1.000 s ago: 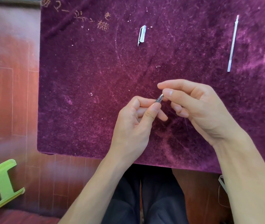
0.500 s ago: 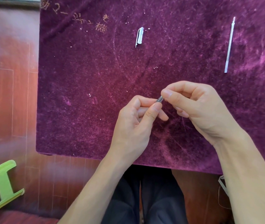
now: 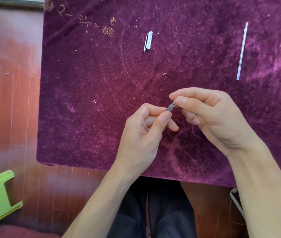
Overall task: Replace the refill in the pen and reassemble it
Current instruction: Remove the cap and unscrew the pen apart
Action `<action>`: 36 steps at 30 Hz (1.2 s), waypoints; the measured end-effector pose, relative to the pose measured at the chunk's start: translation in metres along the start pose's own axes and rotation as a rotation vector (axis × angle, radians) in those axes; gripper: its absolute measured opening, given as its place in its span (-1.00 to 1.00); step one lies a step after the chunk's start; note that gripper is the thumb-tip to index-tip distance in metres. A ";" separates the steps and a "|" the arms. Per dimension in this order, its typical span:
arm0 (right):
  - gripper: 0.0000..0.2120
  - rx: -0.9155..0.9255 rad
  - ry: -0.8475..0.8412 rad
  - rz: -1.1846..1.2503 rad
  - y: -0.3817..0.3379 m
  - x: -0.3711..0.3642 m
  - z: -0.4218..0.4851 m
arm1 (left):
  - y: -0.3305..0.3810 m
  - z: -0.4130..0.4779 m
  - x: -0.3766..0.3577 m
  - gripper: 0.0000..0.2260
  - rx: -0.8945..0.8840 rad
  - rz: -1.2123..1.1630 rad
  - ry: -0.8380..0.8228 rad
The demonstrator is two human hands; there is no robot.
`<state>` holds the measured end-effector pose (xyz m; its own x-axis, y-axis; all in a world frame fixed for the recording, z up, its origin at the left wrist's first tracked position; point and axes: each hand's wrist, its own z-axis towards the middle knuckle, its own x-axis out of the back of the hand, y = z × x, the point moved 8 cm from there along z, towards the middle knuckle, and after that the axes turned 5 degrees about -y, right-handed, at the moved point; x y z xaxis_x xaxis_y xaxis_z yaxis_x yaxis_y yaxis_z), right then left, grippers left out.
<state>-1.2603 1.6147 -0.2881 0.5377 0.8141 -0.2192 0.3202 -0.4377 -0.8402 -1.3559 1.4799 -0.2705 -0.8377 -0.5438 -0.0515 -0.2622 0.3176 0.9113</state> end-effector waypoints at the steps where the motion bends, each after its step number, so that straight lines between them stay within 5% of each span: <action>1: -0.79 0.002 0.002 0.003 0.001 0.000 0.001 | 0.000 0.000 0.000 -0.92 -0.003 0.002 0.000; 16: -0.87 0.036 0.165 0.269 -0.002 0.006 0.037 | 0.005 0.013 0.019 -0.95 -0.005 -0.074 0.046; 29: -0.89 0.275 0.435 -0.752 -0.069 0.012 0.106 | 0.005 0.038 0.044 -0.93 0.047 -0.142 0.103; 36: -0.88 0.353 0.381 -0.985 -0.072 -0.006 0.121 | -0.002 0.047 0.047 -0.94 0.079 -0.169 0.106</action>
<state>-1.3808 1.6880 -0.2859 0.3944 0.5495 0.7365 0.5316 0.5173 -0.6706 -1.4170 1.4907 -0.2944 -0.7245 -0.6720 -0.1535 -0.4348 0.2728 0.8582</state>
